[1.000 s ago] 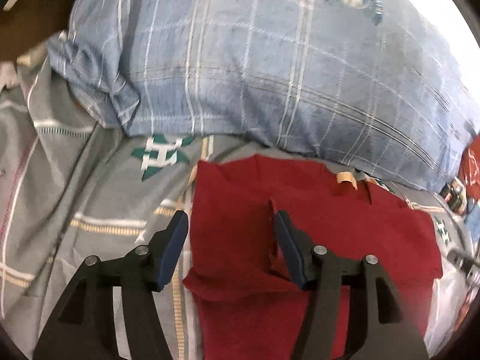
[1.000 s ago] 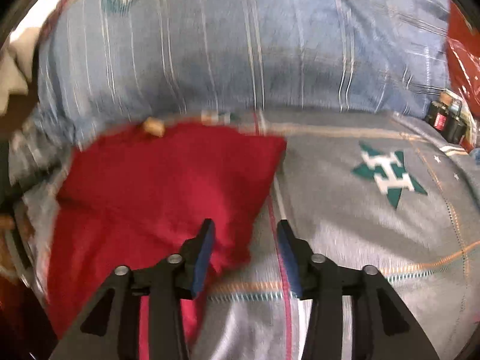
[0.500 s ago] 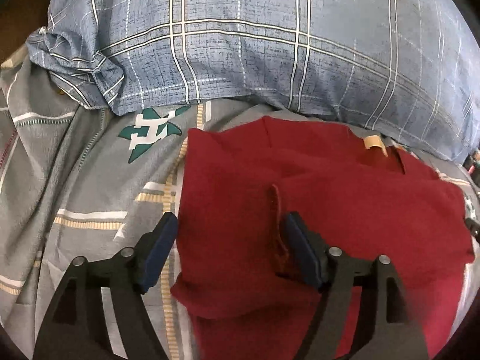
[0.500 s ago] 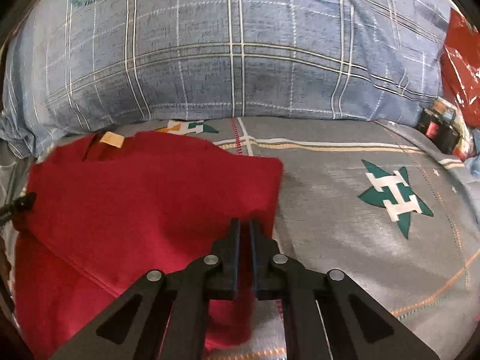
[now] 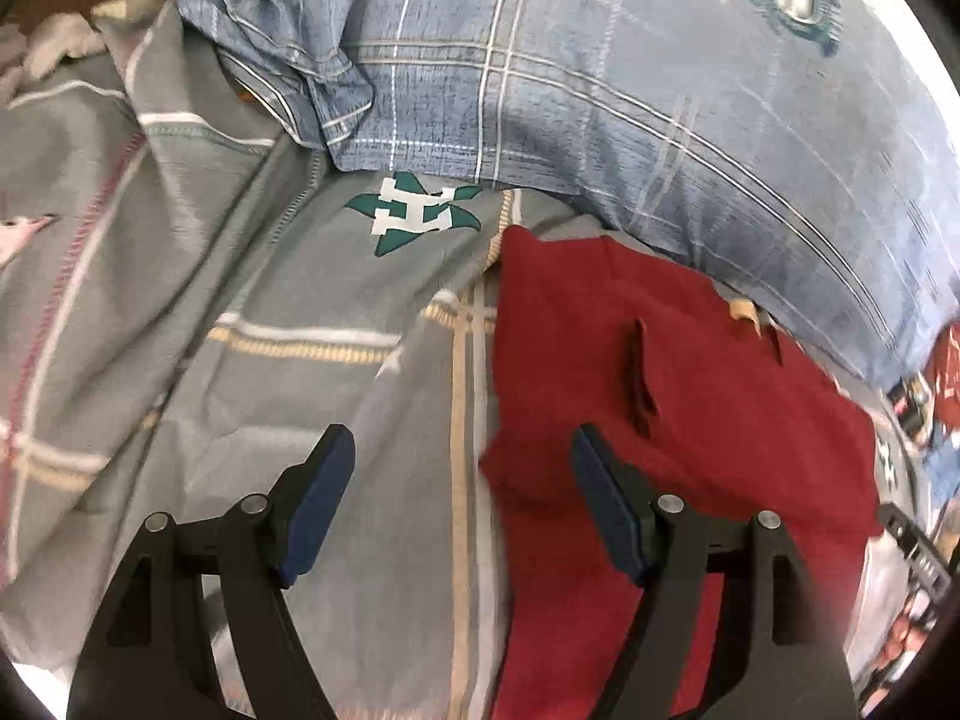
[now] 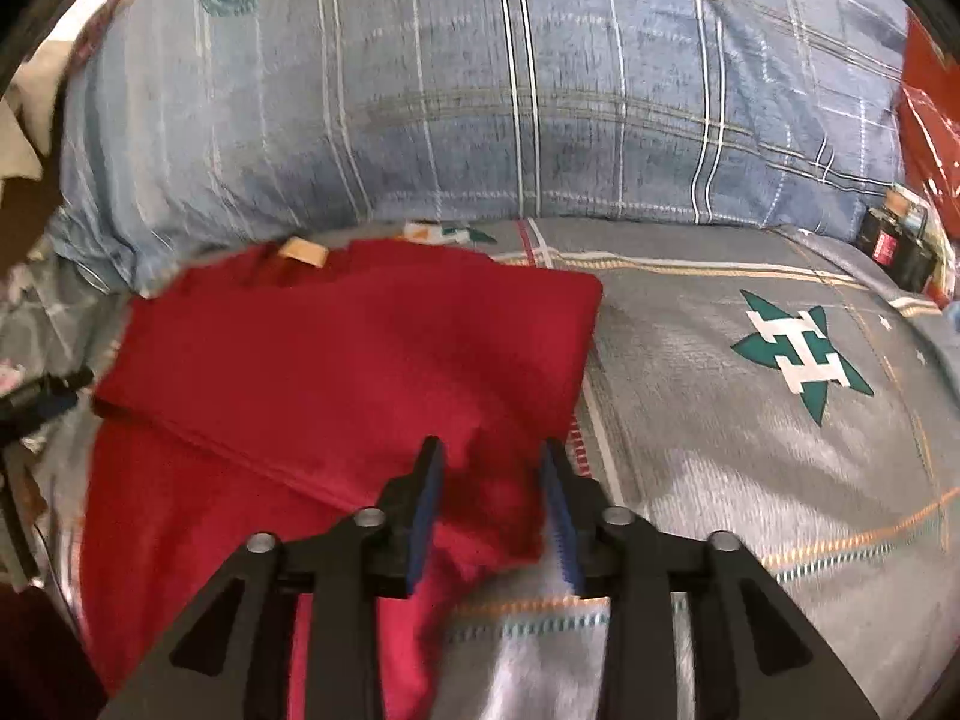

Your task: Fold small clothes

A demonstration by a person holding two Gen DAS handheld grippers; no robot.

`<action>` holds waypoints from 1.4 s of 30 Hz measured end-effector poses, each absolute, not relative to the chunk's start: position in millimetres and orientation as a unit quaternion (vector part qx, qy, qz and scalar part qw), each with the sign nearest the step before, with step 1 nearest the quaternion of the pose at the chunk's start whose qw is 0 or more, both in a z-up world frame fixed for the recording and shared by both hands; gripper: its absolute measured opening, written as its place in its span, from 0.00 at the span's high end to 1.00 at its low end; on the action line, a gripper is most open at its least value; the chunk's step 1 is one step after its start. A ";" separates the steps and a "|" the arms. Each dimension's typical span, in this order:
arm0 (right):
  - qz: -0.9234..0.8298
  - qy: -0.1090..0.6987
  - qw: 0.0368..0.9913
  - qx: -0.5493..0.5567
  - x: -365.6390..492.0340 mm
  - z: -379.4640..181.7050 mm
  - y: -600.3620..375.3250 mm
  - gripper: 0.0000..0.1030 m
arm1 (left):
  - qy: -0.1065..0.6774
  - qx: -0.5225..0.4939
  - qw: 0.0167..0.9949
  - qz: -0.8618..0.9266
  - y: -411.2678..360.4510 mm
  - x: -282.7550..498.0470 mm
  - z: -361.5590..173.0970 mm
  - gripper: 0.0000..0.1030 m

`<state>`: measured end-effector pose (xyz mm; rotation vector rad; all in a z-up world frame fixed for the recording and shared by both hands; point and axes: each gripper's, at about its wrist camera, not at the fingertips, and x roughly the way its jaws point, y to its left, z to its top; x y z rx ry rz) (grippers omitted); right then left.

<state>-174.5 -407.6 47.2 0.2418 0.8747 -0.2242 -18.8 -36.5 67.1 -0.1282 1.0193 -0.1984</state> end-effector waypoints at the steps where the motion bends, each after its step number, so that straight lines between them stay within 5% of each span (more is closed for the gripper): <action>1: -0.109 0.426 0.890 0.125 -179.4 47.5 -404.5 0.50 | 0.488 -0.062 0.865 -0.098 -34.8 -29.0 68.6 0.27; 14: -0.026 0.436 0.881 0.183 -300.6 35.5 -356.1 0.32 | 0.518 -0.034 0.843 -0.140 -21.6 -155.7 42.4 0.26; 28: -0.030 0.469 0.865 0.175 -336.5 -5.6 -336.1 0.31 | 0.529 -0.025 0.835 -0.147 -10.6 -204.2 27.2 0.26; 29: -0.027 0.464 0.870 0.165 -334.2 -4.7 -333.6 0.36 | 0.526 -0.021 0.838 -0.146 -11.3 -205.7 26.3 0.26; 30: -0.025 0.458 0.874 0.161 -333.1 -4.9 -330.6 0.55 | 0.524 -0.018 0.840 -0.143 -12.3 -206.4 25.8 0.26; 32: -0.013 0.454 0.875 0.168 -328.6 -7.1 -325.1 0.79 | 0.522 -0.019 0.842 -0.139 -13.4 -206.4 25.0 0.26; 42: -0.084 0.410 0.900 0.122 -349.0 15.3 -341.4 1.00 | 0.538 -0.054 0.826 -0.159 -2.0 -220.5 30.6 0.25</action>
